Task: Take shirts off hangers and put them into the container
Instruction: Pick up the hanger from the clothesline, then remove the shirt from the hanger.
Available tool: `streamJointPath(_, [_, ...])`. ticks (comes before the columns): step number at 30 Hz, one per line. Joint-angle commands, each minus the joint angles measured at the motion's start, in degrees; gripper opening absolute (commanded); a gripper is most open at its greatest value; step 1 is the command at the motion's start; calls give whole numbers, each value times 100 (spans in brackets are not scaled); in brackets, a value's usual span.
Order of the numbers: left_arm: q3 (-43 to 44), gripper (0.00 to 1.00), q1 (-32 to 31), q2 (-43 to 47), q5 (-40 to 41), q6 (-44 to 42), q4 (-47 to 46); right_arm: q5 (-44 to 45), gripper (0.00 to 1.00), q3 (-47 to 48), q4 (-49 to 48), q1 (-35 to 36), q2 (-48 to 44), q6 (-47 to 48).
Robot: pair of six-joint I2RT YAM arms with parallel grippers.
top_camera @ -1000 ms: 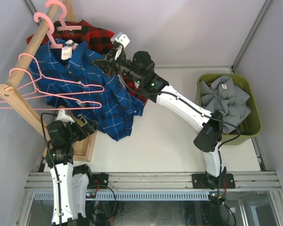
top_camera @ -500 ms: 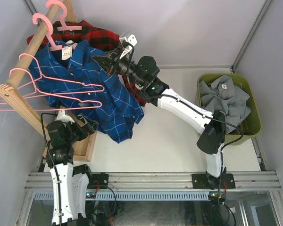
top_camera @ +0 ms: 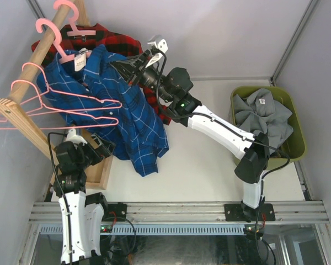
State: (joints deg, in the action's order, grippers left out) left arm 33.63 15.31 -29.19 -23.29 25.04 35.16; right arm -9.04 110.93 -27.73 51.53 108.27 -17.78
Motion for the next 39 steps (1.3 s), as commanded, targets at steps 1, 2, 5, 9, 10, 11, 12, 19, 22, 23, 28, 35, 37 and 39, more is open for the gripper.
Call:
streamJointPath(1, [-49, 100, 47, 48, -73, 45, -194, 249, 0, 139, -889, 60, -488, -111])
streamJointPath(2, [-47, 100, 46, 45, -73, 45, -193, 264, 0, 143, -913, 59, -496, -117])
streamJointPath(5, [-49, 100, 49, 49, -71, 47, -202, 344, 0, 257, -989, 59, -479, -172])
streamJointPath(9, [-49, 100, 42, 43, -71, 47, -190, 445, 0, 503, -992, 59, -430, -151])
streamJointPath(10, [-49, 100, 42, 50, -71, 45, -194, 482, 0, 503, -997, 59, -437, -134])
streamJointPath(11, [-49, 100, 44, 60, -71, 50, -194, 535, 0, 470, -1015, 57, -461, -122])
streamJointPath(12, [-49, 100, 47, 59, -63, 50, -193, 591, 0, 398, -1057, 58, -496, -107])
streamJointPath(19, [-49, 100, 43, 44, -72, 47, -202, 650, 0, 260, -1234, 6, -623, -139])
streamJointPath(22, [-47, 100, 42, 42, -79, 46, -195, 758, 0, -32, -1260, 6, -838, 153])
streamJointPath(23, [-49, 100, 42, 51, -79, 45, -199, 866, 0, -217, -1300, -6, -937, 263])
streamJointPath(28, [-49, 100, 42, 14, -129, 37, -210, 1195, 0, -1234, -1377, -297, -1623, 395])
streamJointPath(35, [-56, 100, 44, -10, -171, 37, -226, 525, 0, -2902, -1541, -989, -2817, -138])
streamJointPath(37, [-58, 100, 43, -38, -207, 41, -229, 493, 0, -3260, -1316, -1143, -3178, -141])
streamJointPath(39, [-56, 100, 43, -64, -248, 28, -236, 535, 0, -3630, -1053, -1266, -3538, -71])
